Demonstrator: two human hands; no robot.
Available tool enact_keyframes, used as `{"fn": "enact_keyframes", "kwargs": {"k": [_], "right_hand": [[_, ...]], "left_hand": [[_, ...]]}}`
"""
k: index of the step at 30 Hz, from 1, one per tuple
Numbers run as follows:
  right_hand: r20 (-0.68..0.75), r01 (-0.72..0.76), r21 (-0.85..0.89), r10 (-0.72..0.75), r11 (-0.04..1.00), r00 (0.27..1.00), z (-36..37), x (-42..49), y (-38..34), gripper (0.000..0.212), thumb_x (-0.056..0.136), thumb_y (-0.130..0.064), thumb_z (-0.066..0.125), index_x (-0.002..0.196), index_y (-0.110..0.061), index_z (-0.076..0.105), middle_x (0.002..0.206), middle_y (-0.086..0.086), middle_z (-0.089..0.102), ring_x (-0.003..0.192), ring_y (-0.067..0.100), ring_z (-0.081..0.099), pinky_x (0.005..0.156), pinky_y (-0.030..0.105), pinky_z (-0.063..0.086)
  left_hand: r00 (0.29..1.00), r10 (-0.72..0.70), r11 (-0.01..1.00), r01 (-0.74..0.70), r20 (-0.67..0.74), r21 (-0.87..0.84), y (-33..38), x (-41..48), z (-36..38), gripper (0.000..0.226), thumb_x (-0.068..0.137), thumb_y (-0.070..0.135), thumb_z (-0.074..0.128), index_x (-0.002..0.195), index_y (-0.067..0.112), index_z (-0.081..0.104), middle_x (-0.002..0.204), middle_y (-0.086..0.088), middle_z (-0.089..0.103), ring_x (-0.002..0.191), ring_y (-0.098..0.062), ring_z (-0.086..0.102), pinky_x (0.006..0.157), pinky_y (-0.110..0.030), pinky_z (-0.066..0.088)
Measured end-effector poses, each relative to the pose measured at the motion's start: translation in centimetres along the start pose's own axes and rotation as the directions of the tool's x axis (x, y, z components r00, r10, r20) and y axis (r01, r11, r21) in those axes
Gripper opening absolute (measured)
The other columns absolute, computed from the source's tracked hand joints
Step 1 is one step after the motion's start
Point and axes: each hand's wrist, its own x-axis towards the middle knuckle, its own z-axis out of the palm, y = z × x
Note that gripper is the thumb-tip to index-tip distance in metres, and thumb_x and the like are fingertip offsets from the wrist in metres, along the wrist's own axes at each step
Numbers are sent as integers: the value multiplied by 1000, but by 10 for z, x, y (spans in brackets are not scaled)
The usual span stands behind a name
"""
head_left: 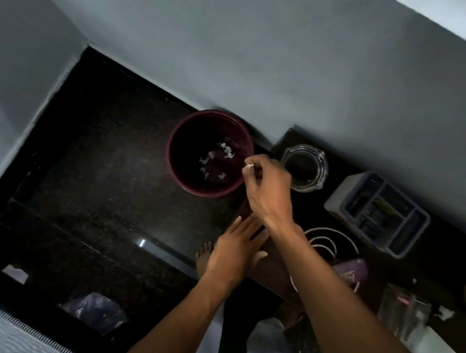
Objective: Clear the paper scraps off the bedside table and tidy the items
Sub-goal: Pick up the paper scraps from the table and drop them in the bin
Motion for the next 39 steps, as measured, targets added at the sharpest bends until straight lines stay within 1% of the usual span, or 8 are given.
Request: {"fn": "enact_keyframes", "kwargs": {"k": [4, 10, 15, 21, 25, 29, 33, 39], "right_hand": [[79, -81, -56, 85, 995, 993, 39, 23, 4, 21, 98, -17, 58, 117, -10, 65, 112, 5, 67, 99, 12, 64, 83, 18, 48], [127, -175, -86, 185, 981, 975, 61, 40, 8, 26, 98, -15, 61, 124, -11, 59, 124, 8, 61, 96, 12, 62, 79, 13, 48], [119, -168, -72, 175, 983, 977, 55, 32, 11, 28, 98, -13, 61, 126, -10, 59, 127, 7, 59, 76, -3, 55, 64, 1, 42], [-29, -148, 117, 152, 982, 988, 5, -17, -1, 17, 94, -18, 65, 108, -11, 72, 105, 3, 71, 89, 6, 67, 83, 15, 54], [-179, -180, 117, 199, 977, 963, -54, -79, 13, 11, 93, -16, 66, 100, -12, 73, 98, -2, 71, 88, -1, 62, 80, 1, 41], [-304, -308, 99, 323, 946, 896, -112, -137, 48, 11, 93, -16, 67, 100, -14, 74, 100, -4, 72, 90, 0, 64, 83, 8, 47], [-419, -359, 77, 357, 930, 835, -164, -179, 89, 8, 92, -8, 67, 97, -8, 73, 97, 3, 72, 81, -3, 61, 76, 0, 41], [-516, -467, -43, 381, 883, 767, -213, -226, 157, 12, 93, -4, 62, 102, -2, 71, 101, 13, 70, 94, 29, 67, 85, 44, 54]], "left_hand": [[999, 27, 999, -28, -27, -28, -7, -2, -8, 49, 61, 35, 92, 104, 19, 75, 107, 2, 76, 106, -16, 73, 91, -32, 59], [995, 58, 995, -64, -75, -74, -15, -2, -17, 40, 61, 30, 93, 96, 19, 78, 99, 2, 79, 105, -16, 74, 74, -27, 61], [998, 52, 998, -53, -18, -21, -8, 2, -20, 51, 37, 52, 97, 78, 30, 77, 83, 15, 75, 85, -1, 74, 59, -17, 56], [1000, -9, 1000, 9, -12, -23, -10, 3, -12, 47, 57, 39, 94, 99, 27, 77, 104, 6, 76, 92, -10, 75, 66, -25, 59], [1000, 8, 993, -10, -15, -121, -5, 5, -6, 70, 83, 23, 78, 147, 23, 51, 157, -1, 47, 139, -23, 51, 106, -43, 50], [997, -10, 996, 2, -82, -91, 6, 6, -8, 65, 70, 2, 86, 132, 7, 67, 146, -16, 57, 130, -37, 60, 99, -56, 53], [986, -50, 996, 38, -162, -79, 24, 14, -4, 42, 78, 2, 80, 119, 1, 73, 137, -25, 62, 122, -46, 63, 96, -54, 55], [965, 43, 997, -57, -257, -47, 85, 20, 2, 32, 82, 21, 60, 109, 11, 74, 127, -13, 69, 104, -38, 68, 77, -50, 58]]}}
